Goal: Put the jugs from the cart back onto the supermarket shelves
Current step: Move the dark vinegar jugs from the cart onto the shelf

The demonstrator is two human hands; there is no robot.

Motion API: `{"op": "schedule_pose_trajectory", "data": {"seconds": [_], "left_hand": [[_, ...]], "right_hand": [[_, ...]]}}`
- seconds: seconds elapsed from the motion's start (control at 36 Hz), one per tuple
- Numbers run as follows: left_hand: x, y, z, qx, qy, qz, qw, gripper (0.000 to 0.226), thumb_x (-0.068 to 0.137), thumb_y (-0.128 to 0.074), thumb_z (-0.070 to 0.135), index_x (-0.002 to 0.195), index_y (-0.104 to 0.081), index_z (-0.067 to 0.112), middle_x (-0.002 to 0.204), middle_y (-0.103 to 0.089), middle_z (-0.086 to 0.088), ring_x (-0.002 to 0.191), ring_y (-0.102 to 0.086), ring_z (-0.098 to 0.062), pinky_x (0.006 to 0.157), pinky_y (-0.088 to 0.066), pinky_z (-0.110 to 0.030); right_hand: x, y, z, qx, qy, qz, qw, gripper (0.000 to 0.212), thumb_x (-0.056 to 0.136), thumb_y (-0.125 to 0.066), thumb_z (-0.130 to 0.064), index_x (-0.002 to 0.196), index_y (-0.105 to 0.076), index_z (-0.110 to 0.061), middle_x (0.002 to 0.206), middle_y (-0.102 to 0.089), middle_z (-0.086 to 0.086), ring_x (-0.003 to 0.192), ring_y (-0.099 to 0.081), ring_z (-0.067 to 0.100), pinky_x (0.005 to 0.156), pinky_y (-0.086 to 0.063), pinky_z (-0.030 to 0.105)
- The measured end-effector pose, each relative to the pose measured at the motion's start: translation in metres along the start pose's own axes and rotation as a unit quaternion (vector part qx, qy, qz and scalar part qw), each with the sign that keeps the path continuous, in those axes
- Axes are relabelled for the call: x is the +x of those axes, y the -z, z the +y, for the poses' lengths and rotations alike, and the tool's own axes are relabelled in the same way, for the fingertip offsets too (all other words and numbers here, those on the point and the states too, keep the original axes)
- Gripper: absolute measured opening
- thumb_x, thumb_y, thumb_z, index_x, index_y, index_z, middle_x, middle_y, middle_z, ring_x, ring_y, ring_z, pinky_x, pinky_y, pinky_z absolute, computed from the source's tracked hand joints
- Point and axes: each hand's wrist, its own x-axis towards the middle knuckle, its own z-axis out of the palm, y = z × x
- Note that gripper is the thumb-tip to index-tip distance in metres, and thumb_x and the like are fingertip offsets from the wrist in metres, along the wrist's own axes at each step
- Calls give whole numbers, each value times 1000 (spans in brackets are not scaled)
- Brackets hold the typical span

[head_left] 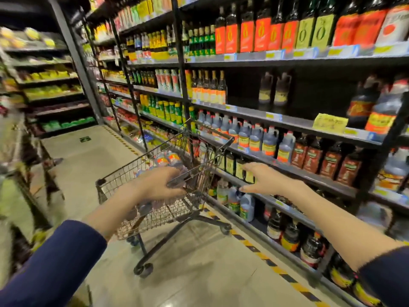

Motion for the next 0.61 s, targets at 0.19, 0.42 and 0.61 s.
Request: {"op": "schedule_pose_trajectory", "data": {"seconds": [0.19,0.42,0.61], "left_hand": [[26,-25,-62,-7,44,-10,999,120,57,-16,97,125,-54,6,121,-60,-14,109,-56,-29,91,-46,-39],[75,-45,-117,-61,147,-24,987,74,80,-63,57,138,-43,16,135,-54,-5,116,-54,-21,95,-45,-31],[123,-52,-153,-66,211,-14,975,68,85,-64,48,140,-42,14,136,-54,-8,120,-53,-24,98,-44,-32]], "right_hand": [[90,-14,-13,-2,59,-34,998,73,90,-59,-43,147,-26,-12,151,-33,8,134,-38,25,107,-37,36],[206,-24,-12,2,126,-45,991,76,86,-63,-45,146,-32,-12,149,-37,8,135,-38,23,109,-36,36],[291,-17,-4,2,168,-88,982,73,86,-63,-44,144,-33,-12,147,-39,8,132,-41,25,106,-39,37]]}}
